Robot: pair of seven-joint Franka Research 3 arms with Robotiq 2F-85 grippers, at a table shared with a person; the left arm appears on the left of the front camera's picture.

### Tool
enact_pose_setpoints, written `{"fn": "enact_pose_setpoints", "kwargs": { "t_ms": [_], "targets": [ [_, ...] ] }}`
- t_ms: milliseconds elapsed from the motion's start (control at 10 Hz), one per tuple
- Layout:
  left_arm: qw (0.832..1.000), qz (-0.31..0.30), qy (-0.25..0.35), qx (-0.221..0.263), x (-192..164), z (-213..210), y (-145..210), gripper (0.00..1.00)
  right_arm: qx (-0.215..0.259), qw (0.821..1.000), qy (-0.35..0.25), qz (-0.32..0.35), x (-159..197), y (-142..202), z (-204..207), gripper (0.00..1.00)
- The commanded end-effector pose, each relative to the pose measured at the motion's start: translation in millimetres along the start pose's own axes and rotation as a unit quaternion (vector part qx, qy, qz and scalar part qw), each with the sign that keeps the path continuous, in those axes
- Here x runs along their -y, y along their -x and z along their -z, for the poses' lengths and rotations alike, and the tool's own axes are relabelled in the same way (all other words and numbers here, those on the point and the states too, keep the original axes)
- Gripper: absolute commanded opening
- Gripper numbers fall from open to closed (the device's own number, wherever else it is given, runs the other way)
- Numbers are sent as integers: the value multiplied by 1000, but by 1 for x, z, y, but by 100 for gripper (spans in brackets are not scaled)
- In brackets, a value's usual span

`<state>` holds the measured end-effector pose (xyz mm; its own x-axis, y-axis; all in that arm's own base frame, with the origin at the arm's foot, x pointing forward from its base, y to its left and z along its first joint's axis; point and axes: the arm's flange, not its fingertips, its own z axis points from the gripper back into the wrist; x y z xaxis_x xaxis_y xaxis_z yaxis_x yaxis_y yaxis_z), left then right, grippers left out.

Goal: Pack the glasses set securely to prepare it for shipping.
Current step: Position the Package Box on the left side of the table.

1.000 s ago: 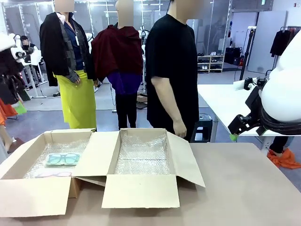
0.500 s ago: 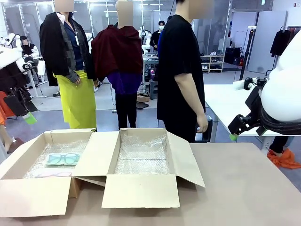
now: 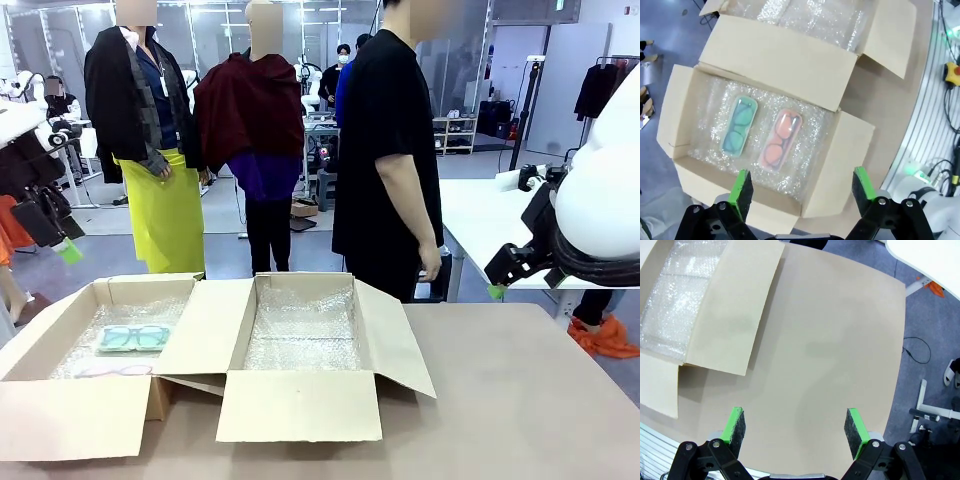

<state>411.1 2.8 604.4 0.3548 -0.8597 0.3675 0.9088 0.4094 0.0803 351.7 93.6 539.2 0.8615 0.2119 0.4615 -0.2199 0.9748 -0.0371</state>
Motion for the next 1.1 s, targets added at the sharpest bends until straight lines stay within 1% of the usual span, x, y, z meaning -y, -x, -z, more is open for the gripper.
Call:
{"fn": "enact_pose_setpoints", "kwargs": {
  "t_ms": [0, 1000],
  "targets": [
    [1000, 2, -6, -8, 1, -1, -1, 100, 3, 1000, 4, -3, -1, -1, -1, 100],
    [1000, 2, -6, -8, 1, -1, -1, 100, 3, 1000, 4, -3, -1, -1, -1, 100]
  ]
}}
